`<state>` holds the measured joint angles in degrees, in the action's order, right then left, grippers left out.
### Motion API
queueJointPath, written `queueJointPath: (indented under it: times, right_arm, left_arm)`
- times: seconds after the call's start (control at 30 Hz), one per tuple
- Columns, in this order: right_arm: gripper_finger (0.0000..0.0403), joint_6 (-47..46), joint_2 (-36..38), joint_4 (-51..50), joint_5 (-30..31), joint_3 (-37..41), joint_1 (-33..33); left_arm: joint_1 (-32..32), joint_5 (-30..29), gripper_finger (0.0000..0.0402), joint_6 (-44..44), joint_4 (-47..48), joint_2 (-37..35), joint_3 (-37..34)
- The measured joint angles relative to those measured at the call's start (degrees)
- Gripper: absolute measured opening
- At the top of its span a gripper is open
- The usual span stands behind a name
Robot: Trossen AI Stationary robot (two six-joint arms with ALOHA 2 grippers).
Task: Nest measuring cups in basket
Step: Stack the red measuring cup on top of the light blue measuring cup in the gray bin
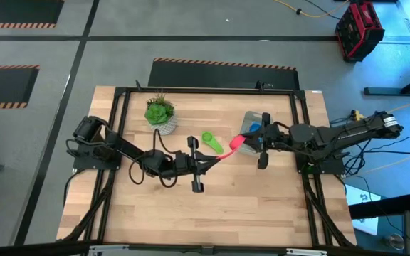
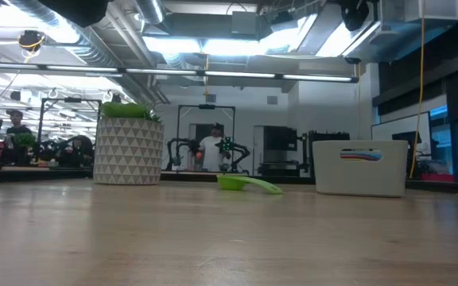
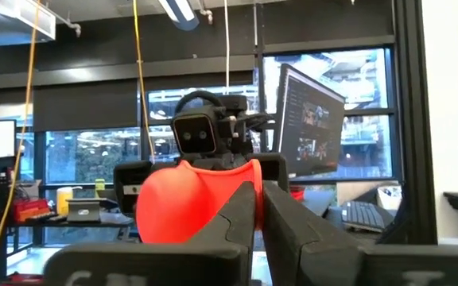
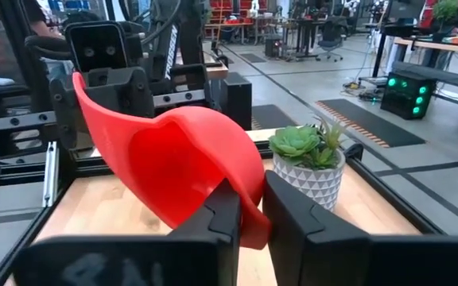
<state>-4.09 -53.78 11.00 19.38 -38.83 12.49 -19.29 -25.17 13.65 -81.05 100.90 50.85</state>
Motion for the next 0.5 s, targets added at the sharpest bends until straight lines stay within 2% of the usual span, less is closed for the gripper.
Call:
queueJointPath:
  times: [0.33, 0.5]
  right_arm:
    - [0.0043, 0.1, 0.2, 0.0, 1.0, 0.0, 0.1]
    - [0.0043, 1.5, 0.5, -0.1, 4.5, 0.0, 0.1]
  left_arm:
    - [-0.1, 0.0, 0.0057, 0.0, 2.8, -0.1, 0.0]
    - [-0.1, -1.9, 0.0089, -1.5, 2.8, -0.1, 0.0]
